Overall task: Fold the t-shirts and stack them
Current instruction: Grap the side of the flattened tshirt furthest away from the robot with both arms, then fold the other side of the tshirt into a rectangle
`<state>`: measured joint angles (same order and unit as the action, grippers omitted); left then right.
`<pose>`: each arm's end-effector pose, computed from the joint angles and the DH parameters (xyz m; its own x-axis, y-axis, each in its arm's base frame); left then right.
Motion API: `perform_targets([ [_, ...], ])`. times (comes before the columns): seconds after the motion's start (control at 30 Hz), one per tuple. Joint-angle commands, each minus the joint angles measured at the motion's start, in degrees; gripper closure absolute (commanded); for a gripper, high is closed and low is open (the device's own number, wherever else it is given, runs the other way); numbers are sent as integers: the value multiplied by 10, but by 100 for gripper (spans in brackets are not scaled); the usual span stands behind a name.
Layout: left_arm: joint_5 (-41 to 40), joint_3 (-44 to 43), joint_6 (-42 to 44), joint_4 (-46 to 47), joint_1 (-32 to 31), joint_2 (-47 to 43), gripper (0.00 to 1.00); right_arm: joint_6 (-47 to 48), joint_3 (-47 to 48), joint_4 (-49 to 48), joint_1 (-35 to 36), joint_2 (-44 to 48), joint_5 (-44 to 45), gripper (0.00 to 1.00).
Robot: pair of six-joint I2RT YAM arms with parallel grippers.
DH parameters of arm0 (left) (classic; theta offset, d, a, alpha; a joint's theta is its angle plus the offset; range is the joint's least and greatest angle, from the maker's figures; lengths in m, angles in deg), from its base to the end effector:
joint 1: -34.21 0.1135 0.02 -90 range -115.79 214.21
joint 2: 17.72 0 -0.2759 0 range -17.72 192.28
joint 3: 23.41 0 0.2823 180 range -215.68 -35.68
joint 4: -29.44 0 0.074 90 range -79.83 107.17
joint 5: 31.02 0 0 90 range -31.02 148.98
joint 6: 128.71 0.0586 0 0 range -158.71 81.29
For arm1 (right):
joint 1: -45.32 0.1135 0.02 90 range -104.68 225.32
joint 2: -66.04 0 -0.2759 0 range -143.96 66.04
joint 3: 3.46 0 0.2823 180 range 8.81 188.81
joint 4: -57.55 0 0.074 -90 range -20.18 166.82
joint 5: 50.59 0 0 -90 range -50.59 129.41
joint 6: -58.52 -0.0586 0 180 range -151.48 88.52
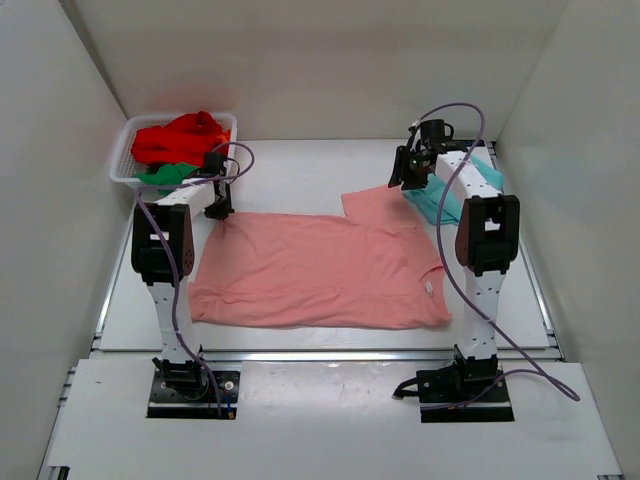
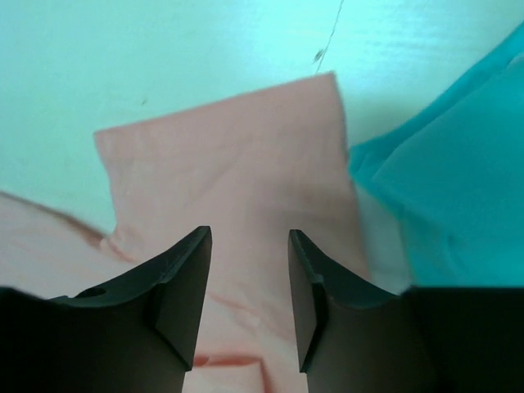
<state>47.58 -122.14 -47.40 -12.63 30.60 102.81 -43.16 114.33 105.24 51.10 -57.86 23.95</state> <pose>0.4799 -0.0187 0.1283 -0.8819 -0.0928 -0.4622 -0.1602 0.9811 0.1089 0.5274 0.0691 0.2072 -0.8376 0.1113 -0.5348 -0.0859 0.9400 0.3302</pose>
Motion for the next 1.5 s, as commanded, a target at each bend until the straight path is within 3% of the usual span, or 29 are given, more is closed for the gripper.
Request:
perform_targets([
  [0.0, -4, 3, 14, -22, 3, 1, 100, 13, 99, 5, -9, -67, 13, 59],
  [0.17, -3, 23, 22, -7, -1, -9, 100, 19, 190, 35, -8, -137, 41, 53],
  [0.33, -3, 15, 25, -16, -2, -6, 100, 18, 189, 19, -2, -153, 60, 41],
  [0.6, 0, 16, 28, -15, -3, -9, 100, 53, 214, 41, 21, -199, 38, 42],
  [0.73, -3, 24, 28, -15, -3, -8, 100, 72, 238, 57, 32, -222, 40, 51],
  [0.83, -3, 22, 30, -10, -4, -13, 100, 78, 250, 62, 40, -227, 40, 77],
  [0.9, -1, 22, 27, -10, -4, -13, 100, 77, 252, 55, 40, -226, 54, 100],
  [1.2, 31, 52, 16, 21, 13, -65, 100, 112, 250, 35, 40, -139, 85, 100],
  [1.47, 57, 111, 16, 47, 24, -154, 100, 135, 108, 5, 54, 29, 92, 100],
])
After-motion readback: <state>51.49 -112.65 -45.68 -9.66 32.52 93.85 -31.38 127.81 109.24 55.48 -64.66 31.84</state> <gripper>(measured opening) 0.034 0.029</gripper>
